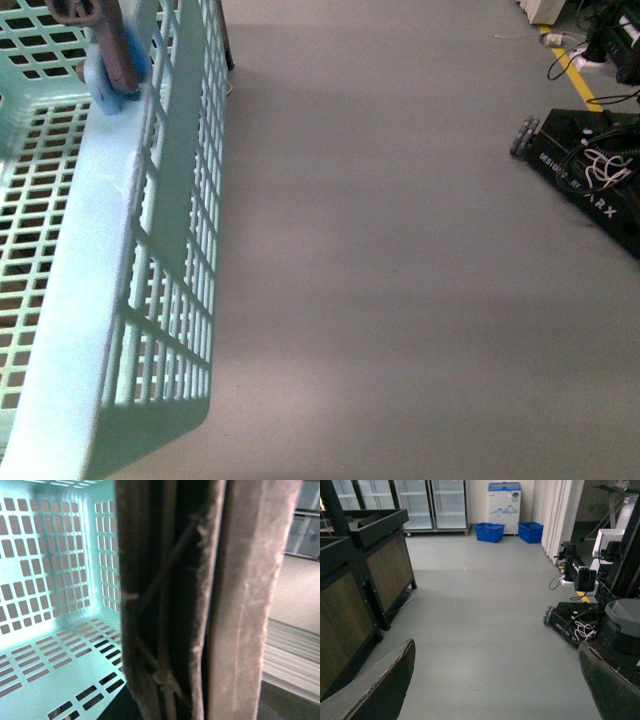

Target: Pick mango and avocado into basket

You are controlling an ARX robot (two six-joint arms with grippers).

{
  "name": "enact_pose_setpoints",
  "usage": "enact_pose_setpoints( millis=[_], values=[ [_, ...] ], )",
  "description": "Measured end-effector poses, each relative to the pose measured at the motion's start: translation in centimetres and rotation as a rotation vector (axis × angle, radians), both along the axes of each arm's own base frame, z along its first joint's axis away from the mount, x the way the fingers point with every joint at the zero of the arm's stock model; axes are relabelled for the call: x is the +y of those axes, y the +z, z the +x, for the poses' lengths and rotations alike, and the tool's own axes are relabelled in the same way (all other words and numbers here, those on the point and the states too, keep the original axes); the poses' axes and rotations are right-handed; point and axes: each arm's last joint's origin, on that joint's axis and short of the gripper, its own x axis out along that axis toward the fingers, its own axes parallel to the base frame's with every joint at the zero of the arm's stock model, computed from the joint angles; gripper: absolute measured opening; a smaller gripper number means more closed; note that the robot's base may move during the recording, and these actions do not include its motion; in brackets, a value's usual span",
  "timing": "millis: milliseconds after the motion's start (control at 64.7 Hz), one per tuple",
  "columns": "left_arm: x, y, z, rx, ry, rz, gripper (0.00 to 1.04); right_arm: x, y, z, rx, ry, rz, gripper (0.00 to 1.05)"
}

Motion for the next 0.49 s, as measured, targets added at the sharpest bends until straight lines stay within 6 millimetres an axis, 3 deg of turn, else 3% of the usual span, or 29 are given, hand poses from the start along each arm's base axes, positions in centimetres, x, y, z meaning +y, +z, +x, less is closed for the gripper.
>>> enact_pose_setpoints(
  millis=[494],
  values=[
    [0.0, 0.06, 0.0, -0.002, 0.0, 0.0, 0.16, 0.0, 0.0, 0.0, 0.0, 0.0, 0.0, 0.96]
  ],
)
